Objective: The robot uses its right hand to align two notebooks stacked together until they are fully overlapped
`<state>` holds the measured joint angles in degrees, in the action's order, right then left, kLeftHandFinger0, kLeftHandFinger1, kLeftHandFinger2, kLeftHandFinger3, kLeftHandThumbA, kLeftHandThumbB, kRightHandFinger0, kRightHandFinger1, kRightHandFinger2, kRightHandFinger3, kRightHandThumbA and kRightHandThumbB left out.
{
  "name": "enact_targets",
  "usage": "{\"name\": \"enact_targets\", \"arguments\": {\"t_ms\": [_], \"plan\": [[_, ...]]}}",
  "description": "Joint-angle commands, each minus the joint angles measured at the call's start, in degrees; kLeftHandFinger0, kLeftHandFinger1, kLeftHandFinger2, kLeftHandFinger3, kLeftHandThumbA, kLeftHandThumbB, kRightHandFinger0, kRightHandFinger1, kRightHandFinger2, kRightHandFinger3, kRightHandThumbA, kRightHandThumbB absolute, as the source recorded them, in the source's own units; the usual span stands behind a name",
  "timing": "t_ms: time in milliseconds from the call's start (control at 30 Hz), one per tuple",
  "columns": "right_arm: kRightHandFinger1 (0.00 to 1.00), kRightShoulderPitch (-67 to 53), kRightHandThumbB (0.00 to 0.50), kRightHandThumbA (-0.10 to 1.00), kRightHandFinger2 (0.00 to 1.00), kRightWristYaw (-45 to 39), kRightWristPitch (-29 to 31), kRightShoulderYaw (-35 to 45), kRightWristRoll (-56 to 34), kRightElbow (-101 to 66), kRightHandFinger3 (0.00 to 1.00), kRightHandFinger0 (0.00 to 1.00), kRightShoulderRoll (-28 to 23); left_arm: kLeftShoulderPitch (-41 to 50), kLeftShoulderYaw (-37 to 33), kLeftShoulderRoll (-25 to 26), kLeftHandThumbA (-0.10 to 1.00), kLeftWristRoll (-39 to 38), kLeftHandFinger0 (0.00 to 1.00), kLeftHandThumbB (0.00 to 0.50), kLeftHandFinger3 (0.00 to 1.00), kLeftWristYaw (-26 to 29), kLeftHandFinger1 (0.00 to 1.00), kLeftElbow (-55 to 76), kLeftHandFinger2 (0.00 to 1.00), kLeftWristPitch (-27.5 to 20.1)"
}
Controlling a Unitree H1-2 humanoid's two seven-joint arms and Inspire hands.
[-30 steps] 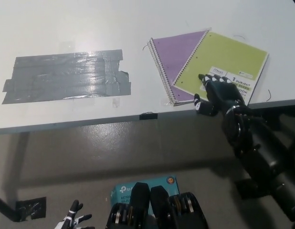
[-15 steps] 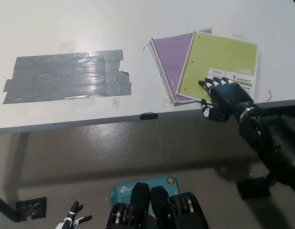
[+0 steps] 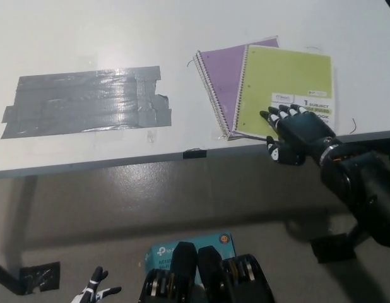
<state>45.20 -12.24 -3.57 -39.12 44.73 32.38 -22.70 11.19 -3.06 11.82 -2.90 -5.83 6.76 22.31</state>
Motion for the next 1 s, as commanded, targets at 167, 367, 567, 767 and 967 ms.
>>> {"name": "enact_targets", "arguments": {"t_ms": [167, 367, 567, 767, 967], "plan": [[1.0, -1.1, 0.393, 1.0, 1.0, -6.3, 4.13, -4.81, 2.3, 1.55, 1.0, 1.0, 2.12, 0.32, 0.01, 0.38, 1.0, 0.11, 0.5, 0.438, 1.0, -1.19, 0.61, 0.8, 0.78, -2.62], [1.0, 0.35, 0.417, 1.0, 1.0, -4.66, 5.87, -5.87, 3.7, 2.34, 1.0, 1.0, 2.33, 0.05, -0.07, 0.29, 1.0, -0.24, 0.49, 0.45, 1.0, -1.51, 0.6, 0.37, 0.77, -2.64], [1.0, 2.45, 0.394, 1.0, 1.0, -3.6, 8.03, -8.9, 7.37, 2.91, 1.0, 1.0, 0.44, -0.27, -0.39, 0.28, 1.0, 0.15, 0.46, 0.468, 1.0, -1.41, 0.59, 0.46, 0.77, -2.31], [1.0, 4.7, 0.405, 1.0, 1.0, -1.46, 10.55, -10.65, 10.12, 4.49, 1.0, 1.0, -2.25, -1.08, -0.77, 1.04, 1.0, 0.67, 0.56, 0.462, 1.0, -1.82, 0.63, 0.89, 0.8, -1.52], [1.0, 7.34, 0.395, 1.0, 1.0, 3.95, 14.18, -13.25, 14.39, 6.31, 1.0, 1.0, -4.34, -1.7, -0.86, 1.16, 1.0, 0.91, 0.56, 0.45, 1.0, -1.93, 0.63, 0.88, 0.79, -1.41]]}}
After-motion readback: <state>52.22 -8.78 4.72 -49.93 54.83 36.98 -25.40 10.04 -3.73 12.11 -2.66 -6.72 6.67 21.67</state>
